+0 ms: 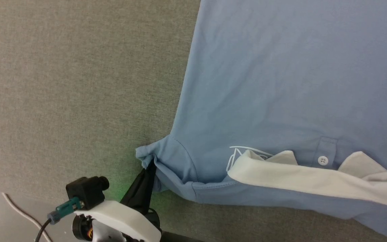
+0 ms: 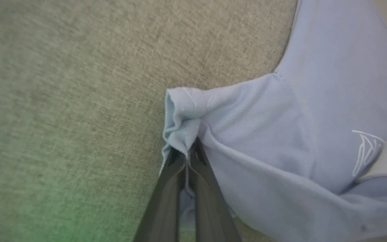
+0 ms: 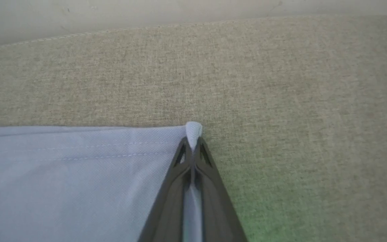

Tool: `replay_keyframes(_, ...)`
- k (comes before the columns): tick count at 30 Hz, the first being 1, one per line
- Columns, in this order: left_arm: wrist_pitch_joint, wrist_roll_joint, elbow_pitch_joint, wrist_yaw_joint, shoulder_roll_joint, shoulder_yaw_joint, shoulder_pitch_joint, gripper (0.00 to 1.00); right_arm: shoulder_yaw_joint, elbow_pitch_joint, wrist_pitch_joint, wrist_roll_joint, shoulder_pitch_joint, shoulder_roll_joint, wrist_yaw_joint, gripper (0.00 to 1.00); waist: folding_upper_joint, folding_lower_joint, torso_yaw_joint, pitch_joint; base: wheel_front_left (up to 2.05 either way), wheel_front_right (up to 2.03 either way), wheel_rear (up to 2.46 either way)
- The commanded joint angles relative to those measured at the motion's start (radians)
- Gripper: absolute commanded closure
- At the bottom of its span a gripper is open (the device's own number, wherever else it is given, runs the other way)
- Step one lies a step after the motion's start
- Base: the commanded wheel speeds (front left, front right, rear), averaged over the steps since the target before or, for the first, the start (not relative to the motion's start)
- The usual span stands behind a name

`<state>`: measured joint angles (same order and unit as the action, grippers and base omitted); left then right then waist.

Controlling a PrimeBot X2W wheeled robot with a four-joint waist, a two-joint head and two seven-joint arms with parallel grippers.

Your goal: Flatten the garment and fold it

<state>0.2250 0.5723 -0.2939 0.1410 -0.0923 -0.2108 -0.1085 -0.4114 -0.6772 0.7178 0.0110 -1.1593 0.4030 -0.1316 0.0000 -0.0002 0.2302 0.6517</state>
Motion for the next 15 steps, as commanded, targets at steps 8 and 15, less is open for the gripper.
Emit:
replay_keyframes(8, 0.026, 0.008, 0.135, 0.021, 0.0, 0.003, 0.022, 1.0, 0.003, 0.133, -0.195, -0.06, 0.148, 0.008, 0.001, 1.0, 0.0, 0.0002, 0.011, -0.076, 0.0, 0.0, 0.0)
replay_keyframes(15, 0.038, 0.014, 0.141, 0.035, -0.03, 0.029, -0.023, 1.0, -0.036, 0.244, -0.566, -0.13, 0.393, -0.037, 0.001, 1.0, 0.0, 0.0002, -0.036, -0.23, 0.0, 0.0, 0.0)
